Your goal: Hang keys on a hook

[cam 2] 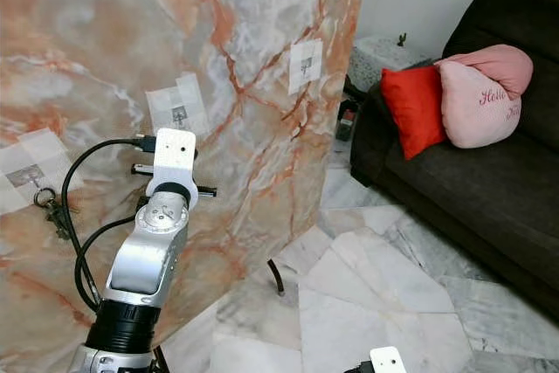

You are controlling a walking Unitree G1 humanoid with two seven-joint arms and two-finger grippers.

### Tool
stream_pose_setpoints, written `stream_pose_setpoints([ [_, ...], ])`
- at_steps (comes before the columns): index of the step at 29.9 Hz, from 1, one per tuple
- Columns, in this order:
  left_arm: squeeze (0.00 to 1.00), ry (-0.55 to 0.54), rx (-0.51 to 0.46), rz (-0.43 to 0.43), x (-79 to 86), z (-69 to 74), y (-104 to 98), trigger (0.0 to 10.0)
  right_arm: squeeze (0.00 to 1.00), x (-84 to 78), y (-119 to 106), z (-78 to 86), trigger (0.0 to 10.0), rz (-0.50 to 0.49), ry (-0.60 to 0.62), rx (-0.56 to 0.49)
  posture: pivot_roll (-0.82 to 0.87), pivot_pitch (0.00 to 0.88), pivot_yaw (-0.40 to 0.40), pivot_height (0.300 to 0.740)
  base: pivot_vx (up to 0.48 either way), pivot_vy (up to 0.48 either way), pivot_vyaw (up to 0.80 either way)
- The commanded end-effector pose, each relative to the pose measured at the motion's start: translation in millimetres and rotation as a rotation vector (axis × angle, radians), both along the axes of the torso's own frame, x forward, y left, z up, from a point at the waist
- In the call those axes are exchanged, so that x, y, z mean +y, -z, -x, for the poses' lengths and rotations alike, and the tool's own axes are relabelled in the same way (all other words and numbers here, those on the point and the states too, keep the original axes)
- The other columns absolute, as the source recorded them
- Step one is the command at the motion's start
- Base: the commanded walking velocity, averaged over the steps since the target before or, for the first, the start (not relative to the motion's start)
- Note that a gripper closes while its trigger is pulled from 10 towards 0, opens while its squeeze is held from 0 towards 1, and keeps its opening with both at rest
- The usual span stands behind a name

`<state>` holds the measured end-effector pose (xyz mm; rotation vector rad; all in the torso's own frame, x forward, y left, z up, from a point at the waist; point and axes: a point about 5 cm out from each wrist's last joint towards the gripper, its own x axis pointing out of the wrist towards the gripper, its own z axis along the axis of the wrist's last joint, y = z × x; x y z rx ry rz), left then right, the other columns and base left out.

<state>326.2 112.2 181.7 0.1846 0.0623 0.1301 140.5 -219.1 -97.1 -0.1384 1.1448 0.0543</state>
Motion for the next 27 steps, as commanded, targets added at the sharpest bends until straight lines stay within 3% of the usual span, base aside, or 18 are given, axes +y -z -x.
stream_pose_setpoints([
  [1,0.00,0.011,-0.014,0.009,-5.9,-4.7,-8,10.0,0.00,-3.4,-1,-0.6,10.0,0.010,0.000,0.001,0.05,0.000,-0.120,0.740,0.000,0.000,0.00],
  [18,0.00,-0.029,-0.023,-0.072,-4.3,-14.8,-14,10.0,0.00,-1.6,0,-0.4,10.0,0.005,0.003,0.005,0.05,0.000,-0.110,0.740,0.000,0.000,0.00],
  [27,0.00,-0.031,-0.016,-0.046,-8.1,-18.8,-14,10.0,0.00,-0.4,0,0.1,10.0,0.005,0.005,0.011,0.04,0.000,-0.098,0.740,0.000,0.000,0.00],
])
